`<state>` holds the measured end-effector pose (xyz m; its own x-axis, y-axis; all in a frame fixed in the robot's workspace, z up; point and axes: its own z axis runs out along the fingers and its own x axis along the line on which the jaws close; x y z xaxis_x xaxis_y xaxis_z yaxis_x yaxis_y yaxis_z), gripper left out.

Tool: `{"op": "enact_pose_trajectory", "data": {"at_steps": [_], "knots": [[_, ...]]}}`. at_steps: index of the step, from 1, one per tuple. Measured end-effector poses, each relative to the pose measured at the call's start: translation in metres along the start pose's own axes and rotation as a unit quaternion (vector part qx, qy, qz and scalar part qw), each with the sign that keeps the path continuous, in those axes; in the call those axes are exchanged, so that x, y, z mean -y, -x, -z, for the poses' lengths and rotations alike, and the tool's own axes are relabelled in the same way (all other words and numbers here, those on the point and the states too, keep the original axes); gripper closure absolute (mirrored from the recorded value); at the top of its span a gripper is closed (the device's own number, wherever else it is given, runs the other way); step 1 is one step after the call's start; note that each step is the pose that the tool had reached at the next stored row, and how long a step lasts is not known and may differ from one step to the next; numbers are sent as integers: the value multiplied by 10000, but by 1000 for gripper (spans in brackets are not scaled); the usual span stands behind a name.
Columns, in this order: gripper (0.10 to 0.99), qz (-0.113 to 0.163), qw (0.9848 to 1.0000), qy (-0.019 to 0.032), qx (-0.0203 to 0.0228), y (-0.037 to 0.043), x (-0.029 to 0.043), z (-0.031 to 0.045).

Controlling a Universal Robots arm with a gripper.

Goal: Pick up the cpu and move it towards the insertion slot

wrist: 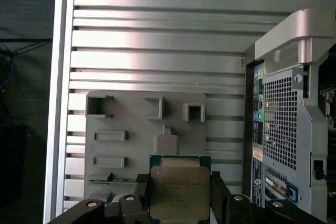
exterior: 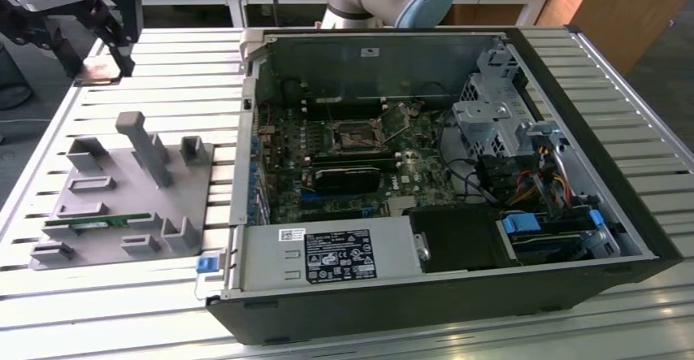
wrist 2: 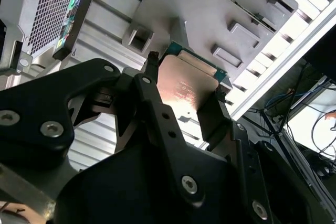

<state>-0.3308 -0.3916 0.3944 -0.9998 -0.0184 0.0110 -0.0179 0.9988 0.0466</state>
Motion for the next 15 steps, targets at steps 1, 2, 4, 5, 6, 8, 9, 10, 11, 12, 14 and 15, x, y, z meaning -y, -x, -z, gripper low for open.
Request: {"op": "enact_pose_trajectory", "data": {"at_steps": [1,2,4,5,6,8,9,10,11,12,14,15], "knots": [[541,0,10000,0,0,18,0,0],[541,0,10000,0,1,34,1,0],[541,0,10000,1,1,64,1,0],[541,0,10000,0,0,94,1,1],[541,0,10000,0,1,112,1,1],[541,0,10000,1,1,144,2,1],[541,0,10000,0,1,160,2,1],[541,0,10000,0,1,177,2,1],[541,0,10000,0,0,193,2,2],[541,0,10000,0,0,211,2,2],[541,0,10000,0,0,245,2,3],[541,0,10000,0,1,260,2,2]]}}
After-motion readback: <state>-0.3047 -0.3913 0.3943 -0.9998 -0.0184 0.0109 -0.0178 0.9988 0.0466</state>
